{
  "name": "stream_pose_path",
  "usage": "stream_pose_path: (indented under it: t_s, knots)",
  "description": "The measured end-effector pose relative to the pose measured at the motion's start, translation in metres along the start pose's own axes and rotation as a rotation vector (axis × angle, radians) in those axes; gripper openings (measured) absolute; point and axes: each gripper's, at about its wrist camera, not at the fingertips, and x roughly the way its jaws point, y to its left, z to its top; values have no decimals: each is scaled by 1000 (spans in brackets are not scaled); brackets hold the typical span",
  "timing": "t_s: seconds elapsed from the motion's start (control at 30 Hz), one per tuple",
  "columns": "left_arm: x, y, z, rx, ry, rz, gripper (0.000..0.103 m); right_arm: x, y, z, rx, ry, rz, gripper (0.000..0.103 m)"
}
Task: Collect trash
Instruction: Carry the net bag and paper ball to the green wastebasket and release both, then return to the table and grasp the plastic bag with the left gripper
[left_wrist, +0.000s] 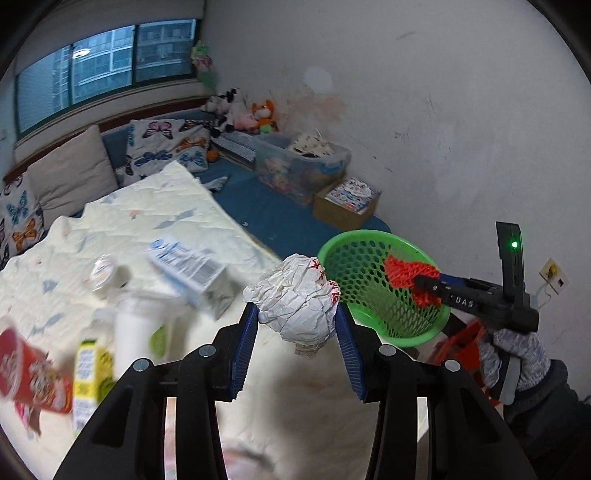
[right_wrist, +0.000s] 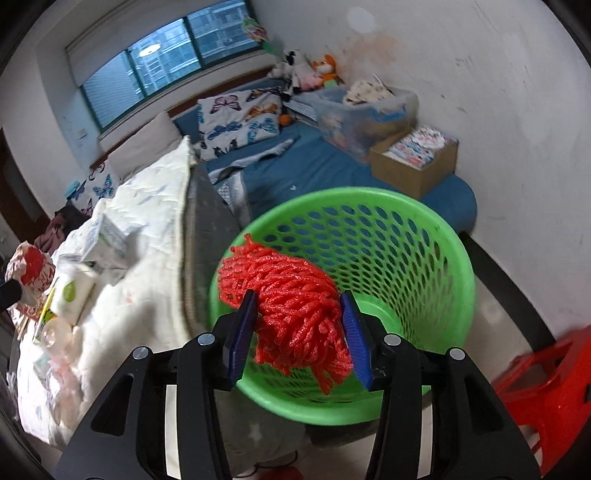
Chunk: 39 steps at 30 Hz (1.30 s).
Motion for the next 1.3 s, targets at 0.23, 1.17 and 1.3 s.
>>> stream_pose_path:
  t_s: [0.23,1.17,1.3]
  knots:
    - [37,-24,23,24,50,-46,42,18,-22,4,43,15,-15,55]
    - [124,-100,44,147,186,-97,60,-38,-41,-18,94,-82,-14,71]
    - [113,-96,45,138,168,-99,63,-40,-41,-17,101,-85,-8,71]
